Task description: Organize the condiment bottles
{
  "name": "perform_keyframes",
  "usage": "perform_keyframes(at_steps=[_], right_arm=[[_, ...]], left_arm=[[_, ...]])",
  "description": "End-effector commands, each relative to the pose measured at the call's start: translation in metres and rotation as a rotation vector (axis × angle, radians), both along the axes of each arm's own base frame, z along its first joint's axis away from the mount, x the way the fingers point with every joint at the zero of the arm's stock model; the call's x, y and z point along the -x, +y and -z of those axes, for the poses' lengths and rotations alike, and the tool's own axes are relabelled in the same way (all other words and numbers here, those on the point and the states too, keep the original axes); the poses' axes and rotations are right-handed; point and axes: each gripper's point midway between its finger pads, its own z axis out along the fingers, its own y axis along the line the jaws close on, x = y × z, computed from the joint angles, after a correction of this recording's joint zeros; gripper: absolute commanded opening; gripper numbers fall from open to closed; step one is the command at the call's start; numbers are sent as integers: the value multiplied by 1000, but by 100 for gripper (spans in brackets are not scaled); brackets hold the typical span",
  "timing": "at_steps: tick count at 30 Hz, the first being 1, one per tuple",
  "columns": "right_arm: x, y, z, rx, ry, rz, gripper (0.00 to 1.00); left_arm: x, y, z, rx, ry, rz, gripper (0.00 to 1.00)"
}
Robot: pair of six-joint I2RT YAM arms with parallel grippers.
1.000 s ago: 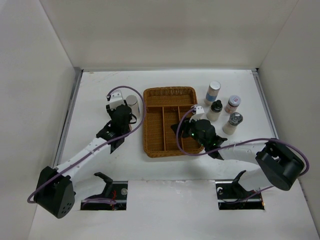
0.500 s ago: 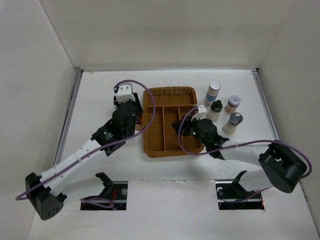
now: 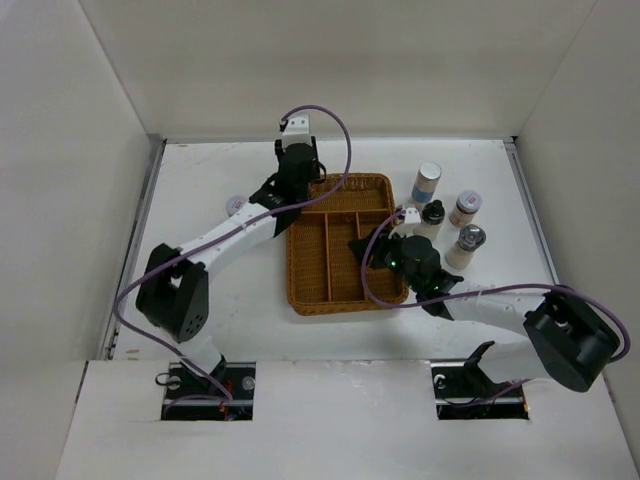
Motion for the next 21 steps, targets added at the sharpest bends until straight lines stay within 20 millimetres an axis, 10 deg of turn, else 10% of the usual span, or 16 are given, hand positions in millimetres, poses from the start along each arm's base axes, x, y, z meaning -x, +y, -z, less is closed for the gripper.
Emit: perform_keyframes(at_steps=[1,15,21], right_arm=[[-4,0,-18,-46,-44,8,54],[-5,0,-12,-37,-28,9,54],[-9,-8,-12,-29,-33,37,55]], left_arm=[[-25,-3,-97,159,-241,20,11],[-55,-22,17,95,-75,33,15],[-44,-11,27,93,-75,-13,43]])
